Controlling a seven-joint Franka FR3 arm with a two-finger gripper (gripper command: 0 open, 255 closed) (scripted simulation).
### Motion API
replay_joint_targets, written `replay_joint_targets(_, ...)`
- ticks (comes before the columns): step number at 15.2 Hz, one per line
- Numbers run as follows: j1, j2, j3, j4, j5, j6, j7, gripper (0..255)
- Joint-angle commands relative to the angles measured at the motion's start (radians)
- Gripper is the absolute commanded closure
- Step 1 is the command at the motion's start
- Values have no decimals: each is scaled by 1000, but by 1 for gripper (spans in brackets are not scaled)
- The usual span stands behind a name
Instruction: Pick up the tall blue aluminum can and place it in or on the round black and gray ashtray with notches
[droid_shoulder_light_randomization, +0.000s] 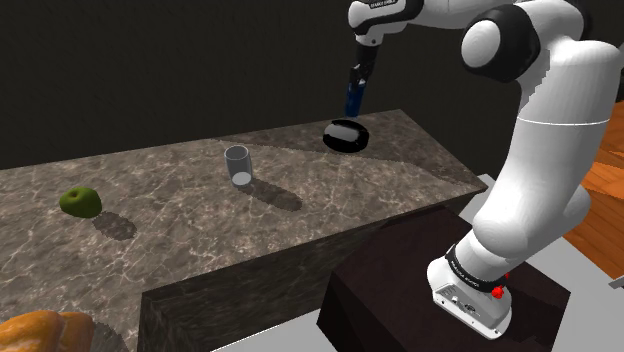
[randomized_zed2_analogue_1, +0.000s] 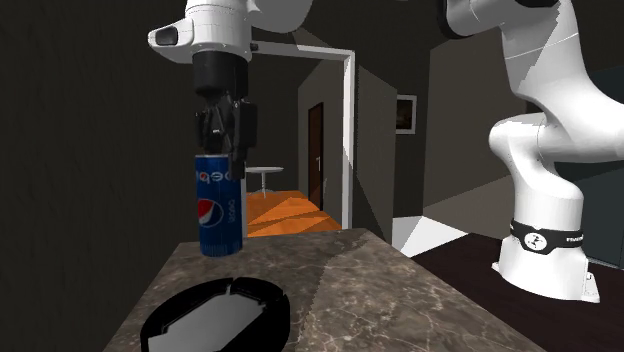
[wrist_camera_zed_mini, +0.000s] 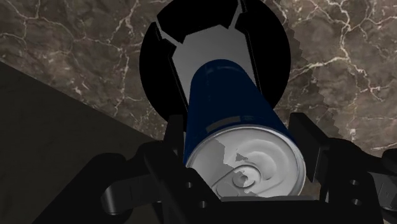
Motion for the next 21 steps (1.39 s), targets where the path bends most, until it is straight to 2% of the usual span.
replay_joint_targets(1, 0, 5, 0, -21, 1, 27, -1, 255)
replay_joint_targets(13, 0, 54, 4, -111, 8, 166, -6, 255)
replay_joint_targets(21, -1, 56, 4, -114, 8, 171, -6, 255)
